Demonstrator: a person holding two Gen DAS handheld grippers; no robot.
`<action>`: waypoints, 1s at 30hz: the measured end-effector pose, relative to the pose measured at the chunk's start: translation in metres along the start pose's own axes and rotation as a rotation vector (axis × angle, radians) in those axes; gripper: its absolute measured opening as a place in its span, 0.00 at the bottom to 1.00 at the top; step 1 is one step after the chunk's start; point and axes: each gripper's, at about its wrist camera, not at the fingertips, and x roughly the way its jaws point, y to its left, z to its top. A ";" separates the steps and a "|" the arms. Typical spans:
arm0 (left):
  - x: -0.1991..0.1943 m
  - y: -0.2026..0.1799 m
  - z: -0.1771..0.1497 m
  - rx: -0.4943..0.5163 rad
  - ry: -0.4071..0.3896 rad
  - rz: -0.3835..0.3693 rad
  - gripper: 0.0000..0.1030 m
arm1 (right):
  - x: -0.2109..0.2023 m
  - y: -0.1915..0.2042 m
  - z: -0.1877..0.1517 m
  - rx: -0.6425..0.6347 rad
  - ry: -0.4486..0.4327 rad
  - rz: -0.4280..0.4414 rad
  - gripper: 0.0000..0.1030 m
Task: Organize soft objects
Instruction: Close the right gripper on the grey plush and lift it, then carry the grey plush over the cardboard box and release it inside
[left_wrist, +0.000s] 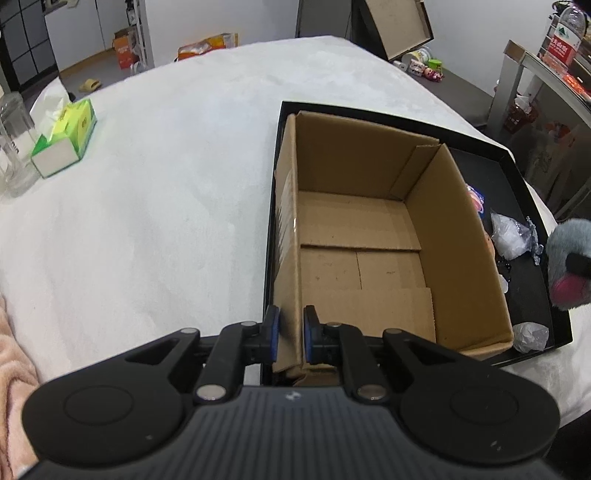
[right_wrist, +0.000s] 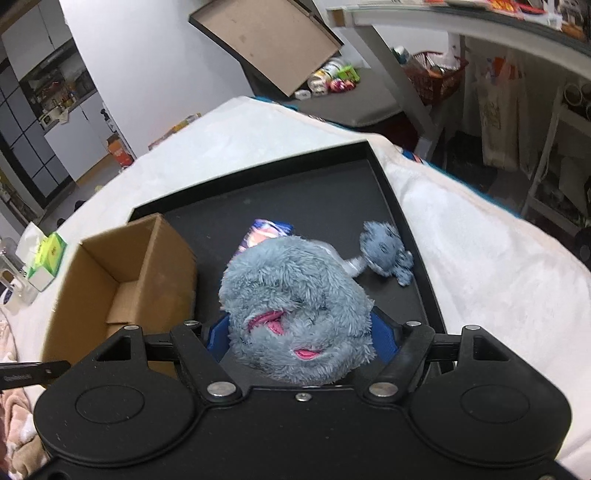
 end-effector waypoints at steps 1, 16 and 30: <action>0.000 0.000 0.000 0.000 -0.003 -0.001 0.11 | -0.003 0.003 0.002 -0.002 -0.005 0.006 0.69; 0.001 0.008 0.004 -0.045 -0.040 -0.038 0.12 | -0.019 0.048 0.026 -0.080 -0.047 0.033 0.70; 0.004 0.020 0.006 -0.101 -0.034 -0.089 0.12 | -0.010 0.106 0.034 -0.177 -0.044 0.097 0.70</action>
